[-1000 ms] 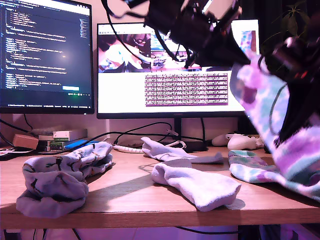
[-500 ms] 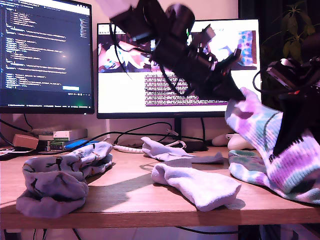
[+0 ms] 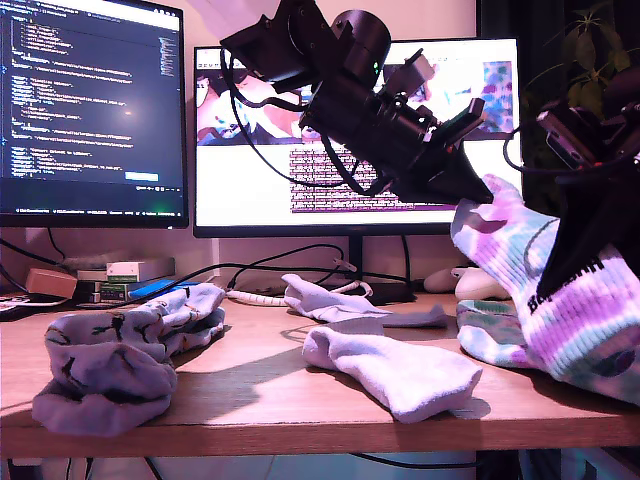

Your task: Pair up the socks based on colour and pattern, by placing them on top of one another

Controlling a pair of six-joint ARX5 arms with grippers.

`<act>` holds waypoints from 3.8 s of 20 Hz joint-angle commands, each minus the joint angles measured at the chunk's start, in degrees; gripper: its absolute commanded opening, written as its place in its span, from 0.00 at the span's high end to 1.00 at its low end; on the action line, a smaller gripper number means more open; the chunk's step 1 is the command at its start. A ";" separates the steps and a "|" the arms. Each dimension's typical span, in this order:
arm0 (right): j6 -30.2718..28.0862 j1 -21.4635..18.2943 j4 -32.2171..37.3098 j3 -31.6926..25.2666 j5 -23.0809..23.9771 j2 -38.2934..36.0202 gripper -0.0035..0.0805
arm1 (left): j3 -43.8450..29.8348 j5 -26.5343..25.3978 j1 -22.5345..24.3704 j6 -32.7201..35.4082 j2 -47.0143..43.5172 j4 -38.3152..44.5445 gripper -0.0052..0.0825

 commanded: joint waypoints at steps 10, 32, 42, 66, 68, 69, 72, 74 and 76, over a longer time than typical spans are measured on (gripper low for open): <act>-1.40 -0.09 0.66 0.39 5.84 4.57 0.97 | -0.24 -4.52 0.39 0.48 2.43 1.27 0.96; -0.39 -0.09 1.36 0.39 11.32 5.31 0.95 | -0.24 -8.41 -0.70 0.46 8.33 8.50 0.96; 0.22 0.00 0.52 0.42 11.41 5.29 0.63 | -0.24 -9.22 -0.72 0.48 9.09 7.69 0.96; 2.16 0.00 -7.87 5.46 14.86 -3.76 0.52 | -0.24 -7.87 -3.30 6.45 9.09 8.59 0.60; 2.01 0.00 -9.07 5.49 15.02 -3.80 0.52 | -0.20 -8.48 -2.97 8.04 9.09 8.59 0.56; 1.70 0.00 -9.64 5.49 15.06 -3.83 0.52 | -0.17 -8.48 -2.69 8.04 9.09 8.57 0.55; 1.46 0.02 -11.28 5.49 15.89 -4.02 0.52 | 0.07 -8.41 -1.90 8.02 8.68 6.88 0.56; 1.44 0.02 -9.90 5.49 16.00 -4.68 0.52 | 0.66 -8.35 -1.53 8.00 7.76 4.63 0.61; 0.35 0.31 -8.90 5.55 15.67 -5.49 0.52 | 1.79 -8.37 -0.96 8.00 6.38 0.81 0.75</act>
